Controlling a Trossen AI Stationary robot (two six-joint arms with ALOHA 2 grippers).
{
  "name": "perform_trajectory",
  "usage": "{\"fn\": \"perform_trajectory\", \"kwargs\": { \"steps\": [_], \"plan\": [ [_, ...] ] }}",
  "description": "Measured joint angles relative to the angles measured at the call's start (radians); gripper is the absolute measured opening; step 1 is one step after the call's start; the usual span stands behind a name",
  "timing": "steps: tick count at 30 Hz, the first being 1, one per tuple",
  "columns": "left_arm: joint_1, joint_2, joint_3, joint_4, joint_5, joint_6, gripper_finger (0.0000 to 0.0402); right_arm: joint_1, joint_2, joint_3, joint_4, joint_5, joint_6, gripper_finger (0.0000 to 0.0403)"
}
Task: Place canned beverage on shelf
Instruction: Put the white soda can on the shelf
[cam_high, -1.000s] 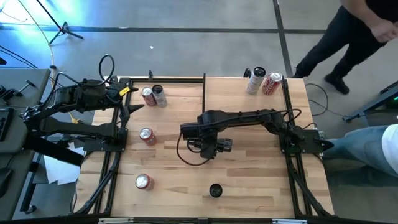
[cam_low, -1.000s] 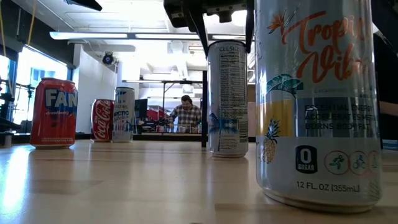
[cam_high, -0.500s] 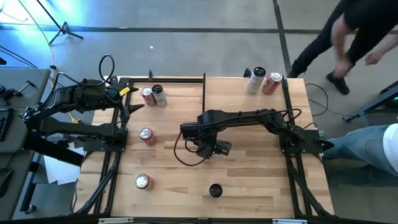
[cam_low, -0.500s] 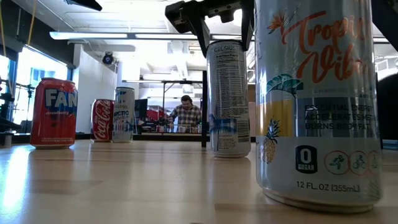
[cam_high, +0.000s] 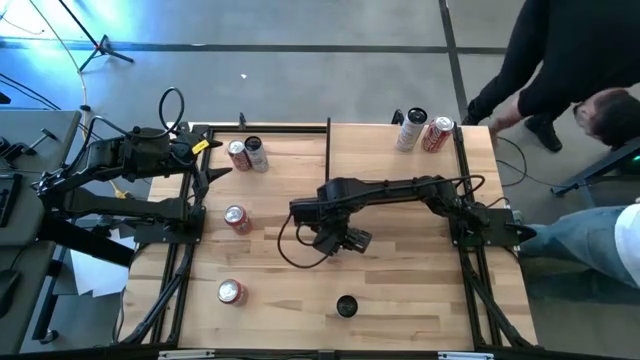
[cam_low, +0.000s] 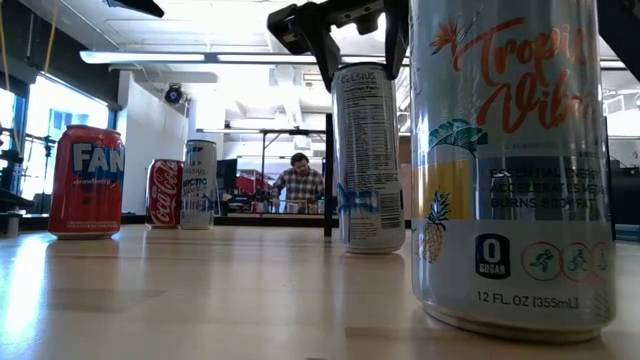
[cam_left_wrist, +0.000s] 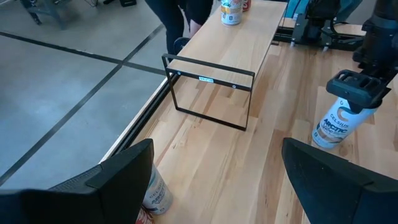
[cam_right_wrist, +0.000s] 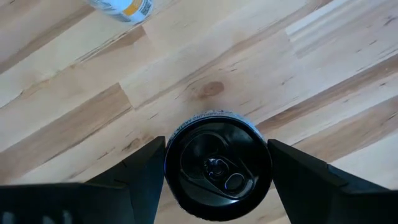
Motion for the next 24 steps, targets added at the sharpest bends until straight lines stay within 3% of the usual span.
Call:
{"fn": "perform_trajectory", "kwargs": {
  "steps": [24],
  "plan": [
    [0.0,0.0,0.0,0.0,0.0,0.0,0.0335,0.002,0.006,-0.004,-0.005,-0.001,-0.005,0.0308]
  ]
}}
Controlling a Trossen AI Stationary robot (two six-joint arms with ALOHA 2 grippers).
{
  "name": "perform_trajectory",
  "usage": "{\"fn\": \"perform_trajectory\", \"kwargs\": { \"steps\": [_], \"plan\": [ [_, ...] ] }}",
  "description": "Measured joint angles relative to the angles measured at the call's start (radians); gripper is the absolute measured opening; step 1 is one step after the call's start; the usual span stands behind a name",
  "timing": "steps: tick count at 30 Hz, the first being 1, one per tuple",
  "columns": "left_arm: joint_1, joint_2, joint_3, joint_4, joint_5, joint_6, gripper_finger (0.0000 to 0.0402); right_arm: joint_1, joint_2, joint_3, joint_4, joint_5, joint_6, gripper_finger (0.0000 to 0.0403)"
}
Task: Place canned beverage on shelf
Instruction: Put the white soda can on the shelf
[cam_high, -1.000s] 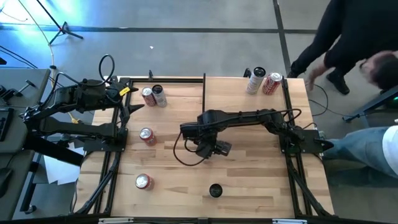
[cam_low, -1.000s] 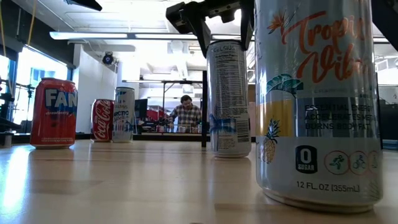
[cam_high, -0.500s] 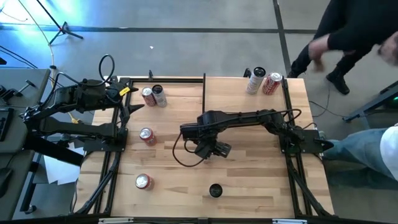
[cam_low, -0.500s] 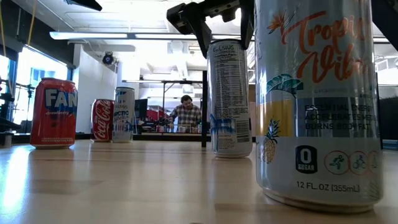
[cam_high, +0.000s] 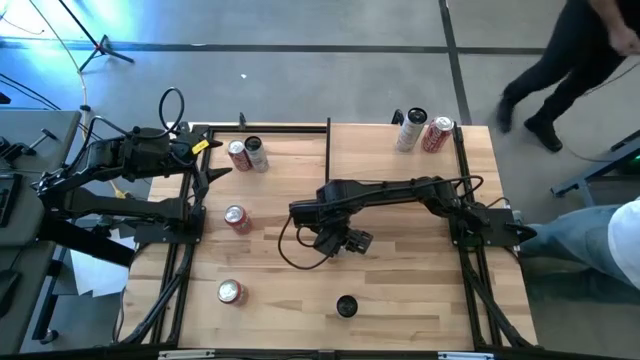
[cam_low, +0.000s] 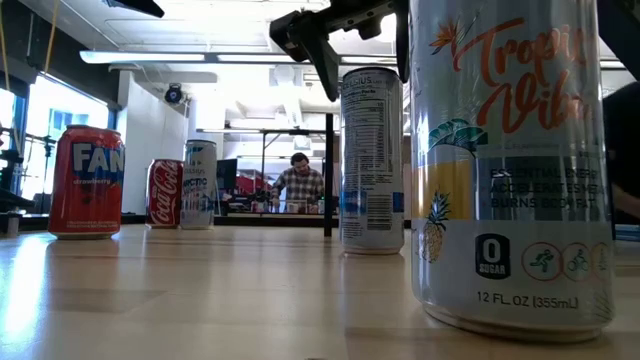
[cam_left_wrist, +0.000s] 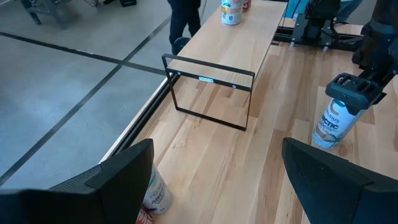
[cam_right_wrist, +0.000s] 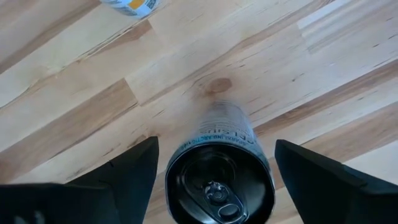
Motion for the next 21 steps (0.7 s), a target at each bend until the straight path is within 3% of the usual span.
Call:
{"fn": "perform_trajectory", "kwargs": {
  "steps": [21],
  "plan": [
    [0.0,0.0,0.0,0.0,0.0,0.0,0.0335,0.001,-0.003,0.002,0.001,0.057,-0.038,0.0309]
  ]
}}
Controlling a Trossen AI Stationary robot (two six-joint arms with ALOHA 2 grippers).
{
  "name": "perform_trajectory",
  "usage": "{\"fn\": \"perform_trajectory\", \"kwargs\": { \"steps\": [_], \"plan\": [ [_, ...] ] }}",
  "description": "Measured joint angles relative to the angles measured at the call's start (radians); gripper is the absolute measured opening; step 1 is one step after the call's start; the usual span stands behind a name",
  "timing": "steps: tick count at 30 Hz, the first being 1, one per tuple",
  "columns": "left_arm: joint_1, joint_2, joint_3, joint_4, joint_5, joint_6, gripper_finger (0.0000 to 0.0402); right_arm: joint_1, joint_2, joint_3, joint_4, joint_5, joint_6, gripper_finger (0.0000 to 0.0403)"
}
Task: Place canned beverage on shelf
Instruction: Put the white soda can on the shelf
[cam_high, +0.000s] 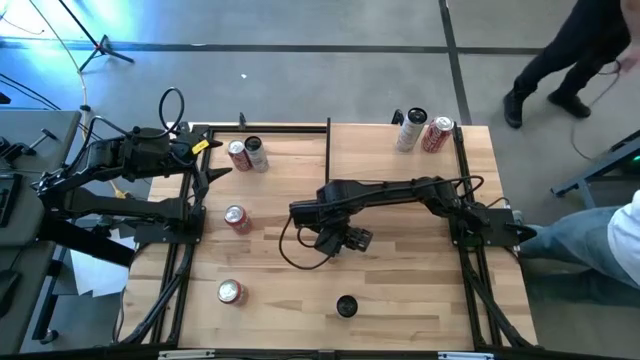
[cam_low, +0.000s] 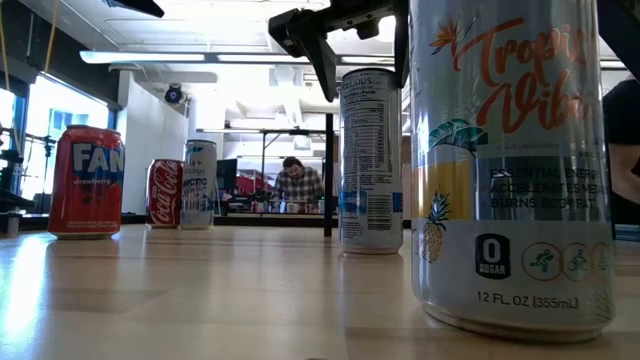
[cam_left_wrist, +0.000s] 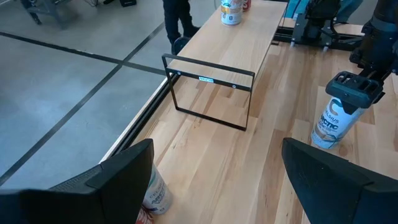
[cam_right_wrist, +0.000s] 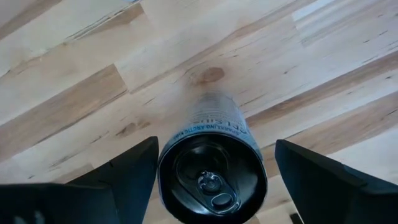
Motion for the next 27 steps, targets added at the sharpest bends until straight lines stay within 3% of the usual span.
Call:
{"fn": "perform_trajectory", "kwargs": {
  "steps": [19,27],
  "plan": [
    [0.0,0.0,0.0,0.0,0.0,0.0,0.0335,-0.007,-0.001,0.0,0.001,-0.014,-0.009,0.0309],
    [0.0,0.0,0.0,0.0,0.0,0.0,0.0335,-0.007,-0.001,0.0,0.006,-0.016,0.06,0.0309]
  ]
}}
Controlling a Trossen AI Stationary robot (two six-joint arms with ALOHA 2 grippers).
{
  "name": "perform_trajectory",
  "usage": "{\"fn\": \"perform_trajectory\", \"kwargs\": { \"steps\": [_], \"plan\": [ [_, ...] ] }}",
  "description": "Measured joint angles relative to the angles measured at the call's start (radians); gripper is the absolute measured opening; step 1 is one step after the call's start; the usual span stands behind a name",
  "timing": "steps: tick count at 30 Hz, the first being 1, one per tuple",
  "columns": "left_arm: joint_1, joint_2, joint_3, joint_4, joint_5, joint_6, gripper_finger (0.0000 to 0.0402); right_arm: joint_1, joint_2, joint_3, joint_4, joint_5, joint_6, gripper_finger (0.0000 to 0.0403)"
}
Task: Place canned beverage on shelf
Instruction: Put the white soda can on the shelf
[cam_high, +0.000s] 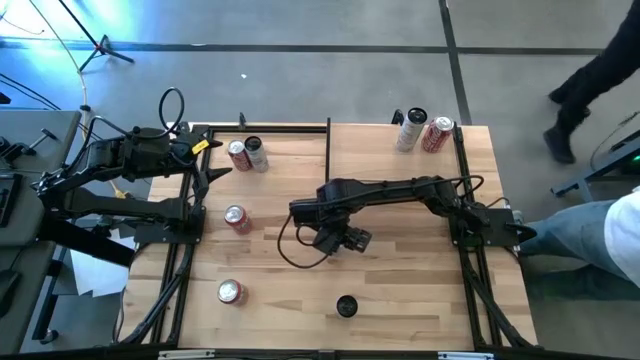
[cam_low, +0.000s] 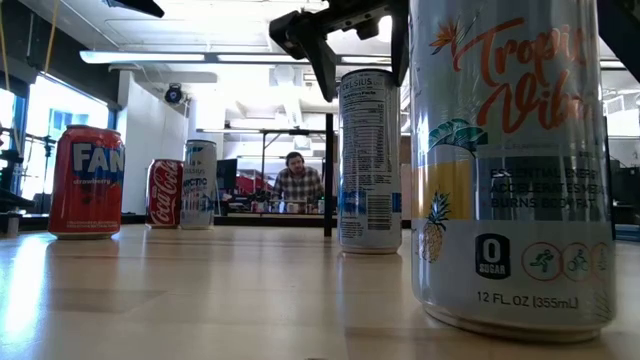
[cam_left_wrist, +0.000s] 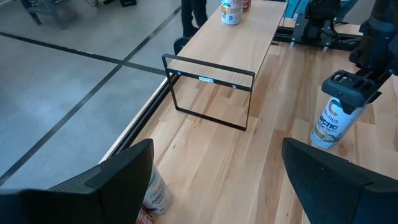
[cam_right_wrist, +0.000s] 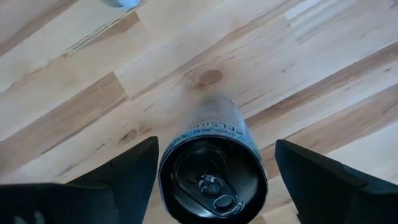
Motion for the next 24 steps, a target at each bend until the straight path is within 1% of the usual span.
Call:
{"fn": "perform_trajectory", "kwargs": {
  "steps": [6,18,21,24],
  "plan": [
    [0.0,0.0,0.0,0.0,0.0,0.0,0.0335,0.0,0.0,0.0,-0.005,0.002,0.069,0.0309],
    [0.0,0.0,0.0,0.0,0.0,0.0,0.0335,0.0,0.0,0.0,-0.005,0.002,0.077,0.0307],
    [0.0,0.0,0.0,0.0,0.0,0.0,0.0335,0.0,0.0,0.0,-0.006,0.001,0.097,0.0294],
    [0.0,0.0,0.0,0.0,0.0,0.0,0.0335,0.0,0.0,0.0,-0.006,-0.007,0.115,0.0269]
  ]
}}
